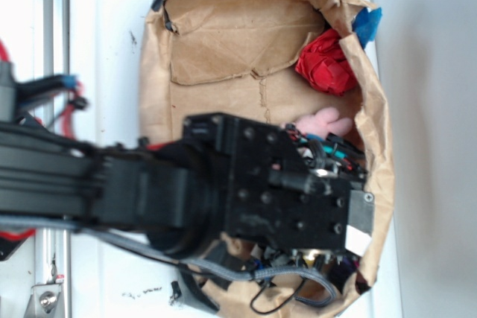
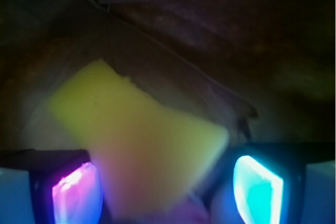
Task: Grab the green sponge.
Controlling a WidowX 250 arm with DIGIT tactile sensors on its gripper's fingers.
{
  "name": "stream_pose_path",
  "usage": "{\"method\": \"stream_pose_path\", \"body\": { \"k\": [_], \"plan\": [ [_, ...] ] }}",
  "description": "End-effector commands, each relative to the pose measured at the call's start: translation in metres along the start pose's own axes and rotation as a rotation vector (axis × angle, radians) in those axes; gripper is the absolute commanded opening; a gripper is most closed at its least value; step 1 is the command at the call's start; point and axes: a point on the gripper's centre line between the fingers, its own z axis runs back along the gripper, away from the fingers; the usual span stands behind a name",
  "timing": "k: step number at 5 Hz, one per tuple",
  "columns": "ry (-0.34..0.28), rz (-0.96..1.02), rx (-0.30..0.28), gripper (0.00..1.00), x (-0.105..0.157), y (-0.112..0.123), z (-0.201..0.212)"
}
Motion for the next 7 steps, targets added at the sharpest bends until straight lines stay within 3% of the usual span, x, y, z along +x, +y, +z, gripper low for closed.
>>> {"method": "stream_pose_path", "body": {
  "k": [1, 2, 3, 4, 5, 7],
  "plan": [
    [-0.028, 0.022, 0.011, 1.00, 0.011, -0.009, -0.010],
    [-0.051, 0.056, 0.001, 0.00, 0.011, -0.003, -0.004],
    [-0.081, 0.088, 0.002, 0.00, 0.009, 0.005, 0.014],
    [-0.160, 0.185, -0.014, 0.00, -0.007, 0.026, 0.065],
    [-0.170, 0.211, 0.041, 0.00, -0.023, 0.031, 0.095],
    [-0.137, 0.333, 0.033, 0.00, -0.037, 0.036, 0.142]
  ]
}}
